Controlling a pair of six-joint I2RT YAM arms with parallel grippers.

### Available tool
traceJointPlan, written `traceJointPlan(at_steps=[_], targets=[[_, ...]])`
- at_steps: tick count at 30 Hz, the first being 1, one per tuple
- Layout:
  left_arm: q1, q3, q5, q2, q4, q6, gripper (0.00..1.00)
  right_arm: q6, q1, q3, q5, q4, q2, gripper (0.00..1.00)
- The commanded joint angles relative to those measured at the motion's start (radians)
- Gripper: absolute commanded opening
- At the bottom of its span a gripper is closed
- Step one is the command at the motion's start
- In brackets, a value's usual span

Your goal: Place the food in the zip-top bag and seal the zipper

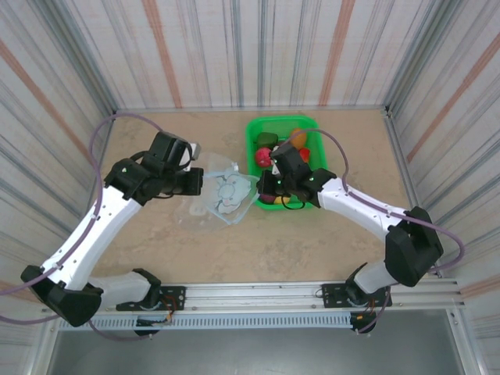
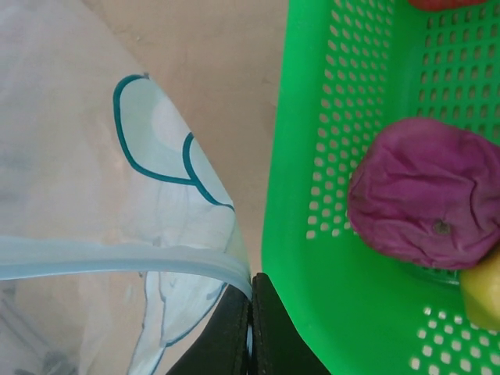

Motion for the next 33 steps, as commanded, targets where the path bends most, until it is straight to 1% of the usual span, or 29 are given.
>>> traceJointPlan(at_steps=[1,4,5,6,8,9,10,12,14,17,21,24,25,27,29,31,33], targets=[[0.0,0.017,0.025,-0.011,-0.015,-0.053,0.0,-0.083,0.0,0.082,-0.004,-0.08,0.019,0.16],[0.0,0.032,0.031,0.046,-0.019,-0.093,0.0,-0.139,0.023,0.169,-0.003,-0.132,0.011,0.32],[0.002,0.044,0.035,0.072,-0.031,-0.106,0.0,-0.158,0.029,0.206,0.008,-0.163,0.007,0.36],[0.002,0.058,0.043,0.093,-0.041,-0.12,0.0,-0.166,0.034,0.233,0.027,-0.194,0.005,0.39],[0.002,0.08,0.067,0.132,-0.05,-0.148,0.0,-0.183,0.036,0.311,0.053,-0.271,0.0,0.39],[0.004,0.086,0.077,0.139,-0.048,-0.158,0.0,-0.201,0.04,0.333,0.045,-0.289,-0.006,0.37],[0.008,0.09,0.095,0.146,-0.038,-0.166,0.0,-0.225,0.046,0.352,0.018,-0.293,-0.014,0.33],[0.023,0.091,0.125,0.147,-0.015,-0.177,0.0,-0.248,0.054,0.398,-0.068,-0.321,-0.008,0.21],[0.044,0.091,0.169,0.151,0.007,-0.186,0.0,-0.244,0.062,0.473,-0.132,-0.395,0.046,0.0],[0.056,0.11,0.192,0.167,0.01,-0.181,0.0,-0.175,0.079,0.529,-0.188,-0.427,0.129,0.0],[0.059,0.127,0.218,0.17,0.028,-0.162,0.0,-0.054,0.09,0.526,-0.255,-0.335,0.218,0.0],[0.066,0.144,0.257,0.175,0.044,-0.165,0.0,0.003,0.105,0.595,-0.282,-0.324,0.32,0.0],[0.068,0.157,0.26,0.179,0.042,-0.168,0.0,0.022,0.109,0.625,-0.29,-0.335,0.359,0.05],[0.072,0.172,0.266,0.179,0.042,-0.17,0.0,0.06,0.11,0.661,-0.301,-0.341,0.416,0.09],[0.078,0.188,0.279,0.179,0.041,-0.17,0.0,0.083,0.114,0.663,-0.275,-0.33,0.447,0.2],[0.093,0.206,0.286,0.178,0.036,-0.173,0.0,0.068,0.125,0.672,-0.172,-0.373,0.462,0.33],[0.112,0.217,0.304,0.173,0.032,-0.174,0.0,0.058,0.128,0.662,-0.095,-0.401,0.463,0.46]])
